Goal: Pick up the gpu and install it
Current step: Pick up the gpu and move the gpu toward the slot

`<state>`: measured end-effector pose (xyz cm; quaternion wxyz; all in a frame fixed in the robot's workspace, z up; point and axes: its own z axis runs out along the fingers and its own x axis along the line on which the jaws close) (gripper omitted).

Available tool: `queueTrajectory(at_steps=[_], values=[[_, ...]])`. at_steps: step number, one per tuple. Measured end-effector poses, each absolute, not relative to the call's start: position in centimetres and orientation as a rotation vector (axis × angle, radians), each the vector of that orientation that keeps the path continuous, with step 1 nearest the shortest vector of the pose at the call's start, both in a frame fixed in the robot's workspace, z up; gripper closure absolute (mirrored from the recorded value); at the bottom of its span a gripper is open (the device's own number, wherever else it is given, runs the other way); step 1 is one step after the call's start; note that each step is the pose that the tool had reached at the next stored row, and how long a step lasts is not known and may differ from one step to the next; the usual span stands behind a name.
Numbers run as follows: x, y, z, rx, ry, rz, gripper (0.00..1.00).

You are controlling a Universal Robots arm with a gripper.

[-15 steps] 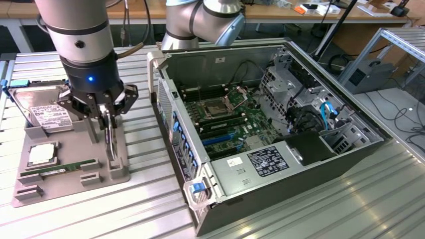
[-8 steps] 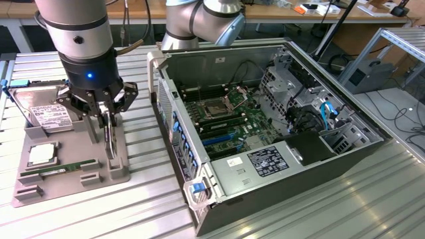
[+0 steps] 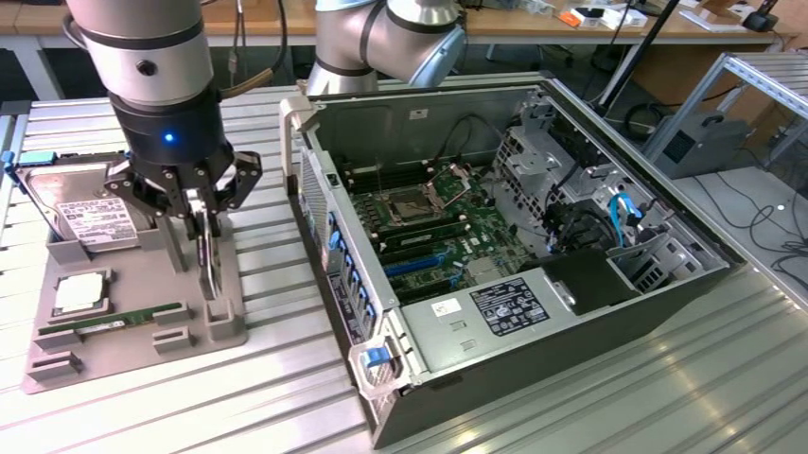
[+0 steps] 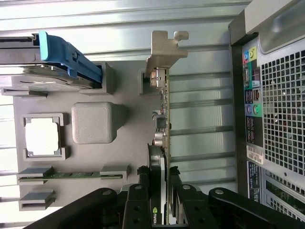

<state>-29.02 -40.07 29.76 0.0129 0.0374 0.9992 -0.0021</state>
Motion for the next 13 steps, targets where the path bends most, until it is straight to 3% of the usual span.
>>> queueTrajectory(at_steps=[13], values=[[-29.02,-40.07,30.81,0.116,3.114,-0.006,0.73]])
